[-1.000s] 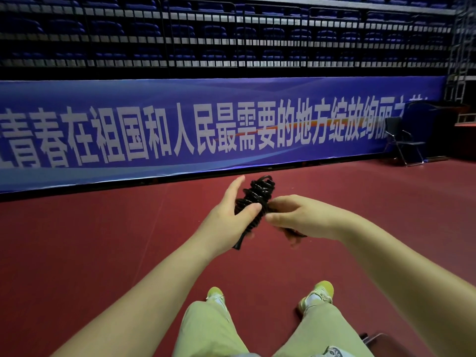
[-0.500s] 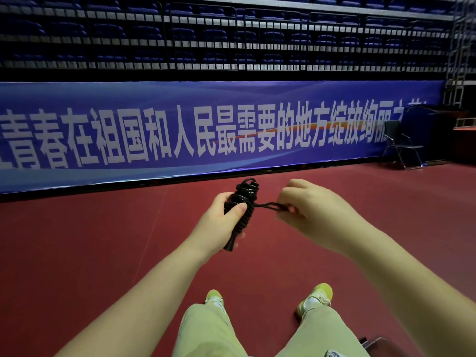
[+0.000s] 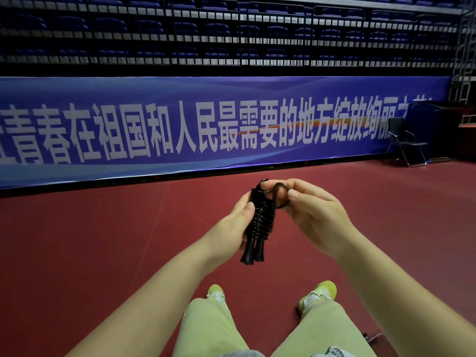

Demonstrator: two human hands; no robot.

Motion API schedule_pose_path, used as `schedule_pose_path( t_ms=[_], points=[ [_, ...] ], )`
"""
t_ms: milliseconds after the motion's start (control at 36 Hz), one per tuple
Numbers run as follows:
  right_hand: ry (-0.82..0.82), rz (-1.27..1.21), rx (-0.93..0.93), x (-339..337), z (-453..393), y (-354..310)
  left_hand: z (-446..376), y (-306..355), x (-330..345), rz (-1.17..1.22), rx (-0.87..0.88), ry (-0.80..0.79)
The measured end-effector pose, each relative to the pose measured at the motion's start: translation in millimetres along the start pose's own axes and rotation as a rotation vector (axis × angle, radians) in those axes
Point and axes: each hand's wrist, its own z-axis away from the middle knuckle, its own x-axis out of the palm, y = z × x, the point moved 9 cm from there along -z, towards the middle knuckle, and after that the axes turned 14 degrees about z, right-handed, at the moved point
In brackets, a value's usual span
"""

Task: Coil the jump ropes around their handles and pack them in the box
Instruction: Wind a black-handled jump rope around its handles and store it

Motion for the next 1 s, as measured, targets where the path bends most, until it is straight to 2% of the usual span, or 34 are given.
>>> schedule_pose_path(
  t_ms=[111,167,306,389,583,722,861,1000],
  points=[
    [-0.028,-0.069,-0.066,5,1,-13,1,5,4,0.373,0.039,-0.025],
    [-0.044,-0.050,-0.106,12,2,-21,2,8,2,0.468,0.070,-0.039],
    [0.061,-0.002,-0.138,16,2,-30,8,10,-3,0.596,0.072,-0.167],
    [0.086,-0.004,-0.120,17,2,-28,9,9,1,0.514,0.044,-0.252],
    [0.163,0.049,-0.042,16,4,-18,13,5,13,0.395,-0.076,-0.240],
    [0.206,0.071,-0.041,12,3,-18,14,12,6,0.322,-0.054,-0.116],
    [0.247,0.108,-0.066,6,1,-27,17,19,13,0.418,-0.121,-0.045],
    [0.272,0.152,-0.059,3,1,-26,13,28,-2,0.159,0.013,0.101]
  ],
)
